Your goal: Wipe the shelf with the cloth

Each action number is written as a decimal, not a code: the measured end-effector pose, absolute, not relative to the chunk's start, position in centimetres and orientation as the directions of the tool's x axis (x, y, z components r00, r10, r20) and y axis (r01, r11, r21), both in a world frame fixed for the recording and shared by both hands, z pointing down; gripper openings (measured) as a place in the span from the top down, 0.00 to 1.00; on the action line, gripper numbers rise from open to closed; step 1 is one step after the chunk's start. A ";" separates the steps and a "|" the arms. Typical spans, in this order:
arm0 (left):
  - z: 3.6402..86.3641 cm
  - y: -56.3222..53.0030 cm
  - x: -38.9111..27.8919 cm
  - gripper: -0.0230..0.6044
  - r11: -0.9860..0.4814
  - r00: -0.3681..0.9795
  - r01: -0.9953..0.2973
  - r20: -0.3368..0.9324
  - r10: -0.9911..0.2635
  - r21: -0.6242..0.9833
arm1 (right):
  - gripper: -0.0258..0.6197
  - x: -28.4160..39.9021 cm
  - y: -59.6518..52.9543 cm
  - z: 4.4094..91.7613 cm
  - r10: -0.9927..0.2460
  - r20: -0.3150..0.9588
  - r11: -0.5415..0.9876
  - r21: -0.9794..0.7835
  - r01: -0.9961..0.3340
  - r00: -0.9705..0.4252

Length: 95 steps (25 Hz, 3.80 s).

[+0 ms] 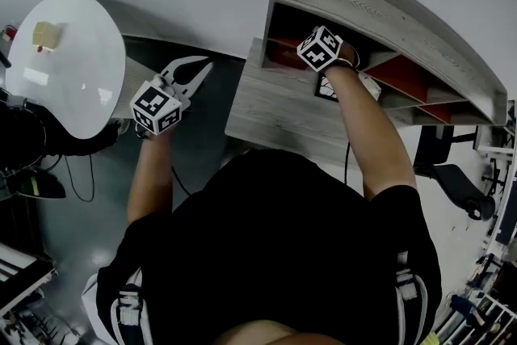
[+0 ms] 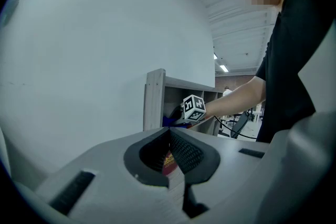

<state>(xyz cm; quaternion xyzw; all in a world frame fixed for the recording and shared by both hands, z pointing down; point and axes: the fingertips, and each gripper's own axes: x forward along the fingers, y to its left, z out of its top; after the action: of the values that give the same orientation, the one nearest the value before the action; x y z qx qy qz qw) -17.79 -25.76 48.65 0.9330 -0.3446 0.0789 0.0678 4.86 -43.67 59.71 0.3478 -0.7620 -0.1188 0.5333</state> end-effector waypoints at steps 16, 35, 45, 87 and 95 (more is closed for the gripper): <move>48.0 -25.8 -14.8 0.94 -0.813 0.809 -0.578 0.176 -0.560 0.072 | 0.87 12.1 -41.6 59.9 -0.642 0.756 0.709 0.649 -0.275 0.129; 48.1 -26.7 -14.0 0.94 -0.816 0.814 -0.572 0.177 -0.554 0.079 | 0.88 13.5 -40.8 60.0 -0.626 0.762 0.721 0.647 -0.249 0.168; 48.4 -26.5 -16.0 0.94 -0.786 0.783 -0.613 0.196 -0.591 0.082 | 0.89 12.0 -41.7 60.0 -0.592 0.799 0.739 0.590 -0.327 0.106; 48.4 -20.7 -19.8 0.94 -0.680 0.675 -0.728 0.255 -0.692 0.084 | 0.87 -1.1 -41.4 59.2 -0.570 0.740 0.802 0.407 -0.437 -0.357; 48.9 -20.2 -19.4 0.94 -0.700 0.701 -0.706 0.245 -0.670 0.107 | 0.87 0.4 -39.3 56.5 -0.618 0.640 0.762 0.346 -0.547 -0.456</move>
<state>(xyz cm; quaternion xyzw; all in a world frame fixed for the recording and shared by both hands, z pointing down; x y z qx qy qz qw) -19.39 -20.18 48.94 0.9172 -0.3750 0.0938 0.0968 0.42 -39.25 56.46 0.3417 -0.8521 -0.0452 0.3939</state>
